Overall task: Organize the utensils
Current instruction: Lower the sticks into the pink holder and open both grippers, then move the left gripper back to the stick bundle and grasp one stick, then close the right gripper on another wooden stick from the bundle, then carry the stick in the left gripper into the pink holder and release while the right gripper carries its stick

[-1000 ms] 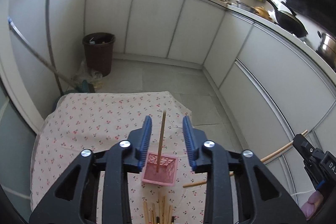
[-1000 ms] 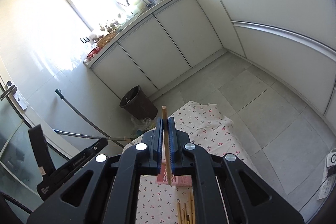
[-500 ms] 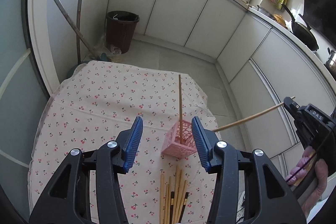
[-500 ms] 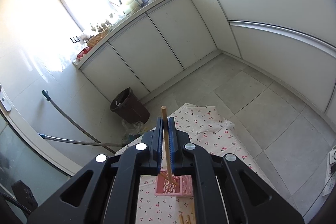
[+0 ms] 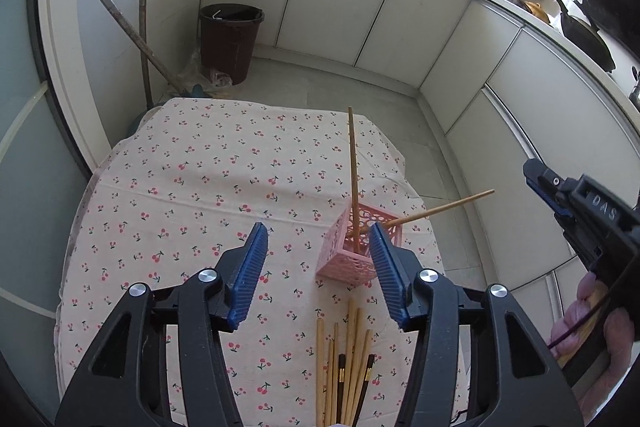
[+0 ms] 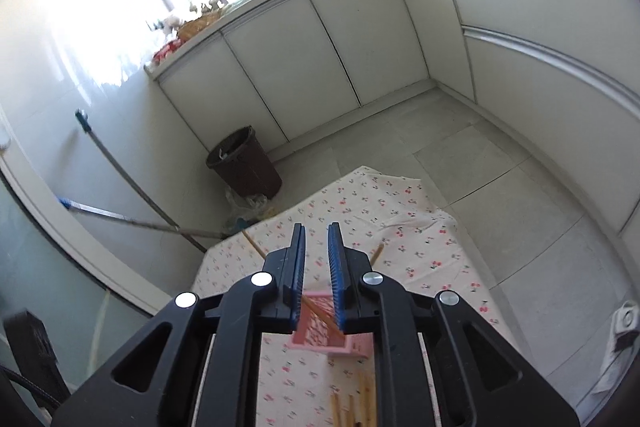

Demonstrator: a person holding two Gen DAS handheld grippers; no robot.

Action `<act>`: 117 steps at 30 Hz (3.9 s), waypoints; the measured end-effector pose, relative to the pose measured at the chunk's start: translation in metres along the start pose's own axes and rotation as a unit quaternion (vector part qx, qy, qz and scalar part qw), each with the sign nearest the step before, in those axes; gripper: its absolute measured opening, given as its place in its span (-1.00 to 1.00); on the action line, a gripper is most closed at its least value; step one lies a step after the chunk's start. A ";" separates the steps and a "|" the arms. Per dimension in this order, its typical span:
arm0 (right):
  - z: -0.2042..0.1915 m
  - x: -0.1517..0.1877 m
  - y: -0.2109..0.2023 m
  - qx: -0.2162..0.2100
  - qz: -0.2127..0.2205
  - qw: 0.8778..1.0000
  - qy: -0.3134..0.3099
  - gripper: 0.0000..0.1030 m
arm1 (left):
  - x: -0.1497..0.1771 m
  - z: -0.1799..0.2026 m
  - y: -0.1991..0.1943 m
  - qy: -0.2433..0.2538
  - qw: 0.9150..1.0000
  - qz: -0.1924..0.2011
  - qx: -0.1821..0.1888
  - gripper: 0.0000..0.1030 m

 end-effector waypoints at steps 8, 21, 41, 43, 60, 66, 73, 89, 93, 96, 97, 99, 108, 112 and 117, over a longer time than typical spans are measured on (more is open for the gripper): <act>0.006 0.043 -0.011 0.048 -0.035 0.995 -0.084 -0.18 | 0.021 0.013 0.014 0.034 0.999 -0.026 -0.012 0.25; 0.033 0.078 -0.019 0.087 -0.075 0.987 -0.114 0.32 | 0.047 0.022 0.017 0.063 0.997 -0.037 -0.029 0.63; 0.102 0.172 -0.040 0.099 -0.270 0.958 -0.005 0.87 | 0.133 0.003 0.113 0.058 0.960 -0.265 -0.066 0.86; 0.105 0.176 -0.041 0.098 -0.278 0.955 0.003 0.87 | 0.139 0.000 0.121 0.039 0.957 -0.278 -0.069 0.86; 0.117 0.166 -0.047 0.070 -0.289 0.951 0.083 0.87 | 0.159 0.005 0.158 0.107 0.955 -0.240 -0.139 0.57; 0.119 0.168 -0.046 0.071 -0.290 0.950 0.088 0.87 | 0.163 0.009 0.161 0.086 0.961 -0.238 -0.113 0.07; 0.121 0.174 -0.041 0.081 -0.296 0.948 0.087 0.87 | 0.166 0.025 0.149 0.116 0.960 -0.239 -0.087 -0.65; 0.106 0.196 0.013 0.104 -0.297 0.945 0.092 0.82 | 0.172 -0.004 0.112 0.113 0.962 -0.234 -0.082 -0.86; 0.099 0.201 0.033 0.105 -0.303 0.944 0.084 0.31 | 0.163 -0.018 0.103 0.109 0.965 -0.225 -0.082 -0.86; 0.090 0.207 0.044 0.102 -0.308 0.943 0.067 -0.07 | 0.155 -0.027 0.101 0.102 0.966 -0.223 -0.077 -0.86; 0.086 0.209 0.048 0.100 -0.308 0.944 0.060 -0.16 | 0.153 -0.029 0.099 0.102 0.967 -0.222 -0.076 -0.86; 0.080 0.211 0.053 0.098 -0.308 0.945 0.050 -0.30 | 0.153 -0.025 0.100 0.102 0.968 -0.219 -0.072 -0.86; 0.069 0.219 0.067 0.114 -0.296 0.948 0.008 -0.64 | 0.143 -0.035 0.092 0.097 0.969 -0.217 -0.064 -0.85; 0.058 0.223 0.070 0.116 -0.287 0.951 -0.010 -0.64 | 0.143 -0.037 0.094 0.097 0.969 -0.215 -0.068 -0.85; 0.043 0.230 0.077 0.110 -0.273 0.955 -0.028 -0.84 | 0.135 -0.037 0.086 0.096 0.976 -0.187 -0.061 -0.86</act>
Point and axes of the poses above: each gripper's, at about its wrist camera, not at the fingertips, and y roughly the way its jaws point, z to its right, x to its underside, the point moved 2 cm from there along y, roughly the way its jaws point, and after that the axes turned 13 degrees about z, right-handed, at the moved point
